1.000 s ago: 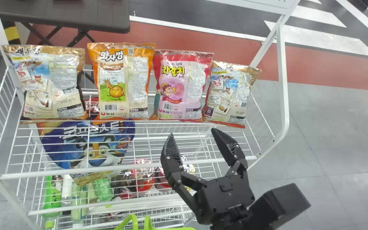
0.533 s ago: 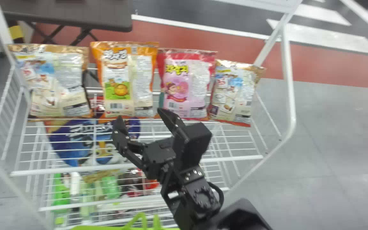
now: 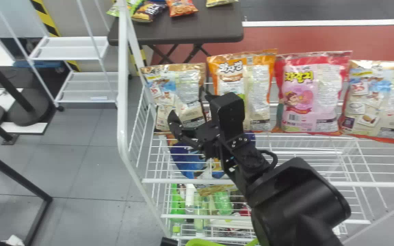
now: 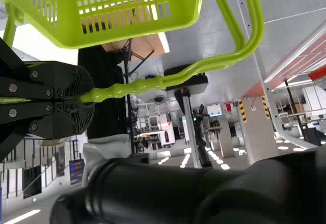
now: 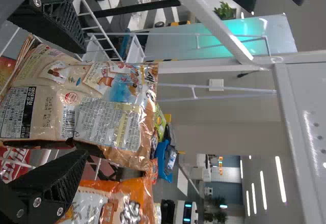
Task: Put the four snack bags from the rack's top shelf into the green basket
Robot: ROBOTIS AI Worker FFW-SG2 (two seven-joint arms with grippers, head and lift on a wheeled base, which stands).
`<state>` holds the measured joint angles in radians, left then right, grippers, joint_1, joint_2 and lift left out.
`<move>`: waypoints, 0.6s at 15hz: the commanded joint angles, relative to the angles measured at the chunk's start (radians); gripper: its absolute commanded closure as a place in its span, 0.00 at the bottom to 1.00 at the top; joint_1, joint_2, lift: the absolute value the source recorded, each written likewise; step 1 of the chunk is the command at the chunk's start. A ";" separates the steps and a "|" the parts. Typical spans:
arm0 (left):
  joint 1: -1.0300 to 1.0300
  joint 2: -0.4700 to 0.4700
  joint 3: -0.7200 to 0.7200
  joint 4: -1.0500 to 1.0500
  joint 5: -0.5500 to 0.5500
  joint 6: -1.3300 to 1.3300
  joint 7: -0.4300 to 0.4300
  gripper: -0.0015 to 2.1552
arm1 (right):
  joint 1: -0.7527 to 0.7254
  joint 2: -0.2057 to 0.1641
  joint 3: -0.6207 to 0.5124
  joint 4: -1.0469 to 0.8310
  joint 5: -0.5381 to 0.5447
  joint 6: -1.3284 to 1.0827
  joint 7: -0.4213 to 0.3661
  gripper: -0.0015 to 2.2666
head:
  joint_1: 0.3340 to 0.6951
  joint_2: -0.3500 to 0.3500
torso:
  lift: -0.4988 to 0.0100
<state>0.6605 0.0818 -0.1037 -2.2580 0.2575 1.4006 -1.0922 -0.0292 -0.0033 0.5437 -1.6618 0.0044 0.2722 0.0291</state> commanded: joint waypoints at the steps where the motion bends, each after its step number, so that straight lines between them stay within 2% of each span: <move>1: -0.004 0.009 -0.002 0.002 0.008 -0.002 0.003 0.99 | -0.072 0.004 0.015 0.074 -0.018 0.000 0.000 0.06 | 1.00 0.67 | 0.98; 5: -0.047 0.039 -0.028 0.032 0.043 0.001 0.017 0.99 | -0.126 0.004 0.015 0.126 -0.041 0.028 0.011 0.07 | 1.00 0.68 | 0.98; 9: -0.051 0.044 -0.027 0.040 0.052 -0.002 0.014 0.99 | -0.190 0.004 0.009 0.231 -0.046 0.055 0.066 0.08 | 1.00 0.67 | 0.98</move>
<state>0.6121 0.1242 -0.1319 -2.2222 0.3067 1.3991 -1.0777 -0.1959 -0.0030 0.5561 -1.4713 -0.0369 0.3176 0.0845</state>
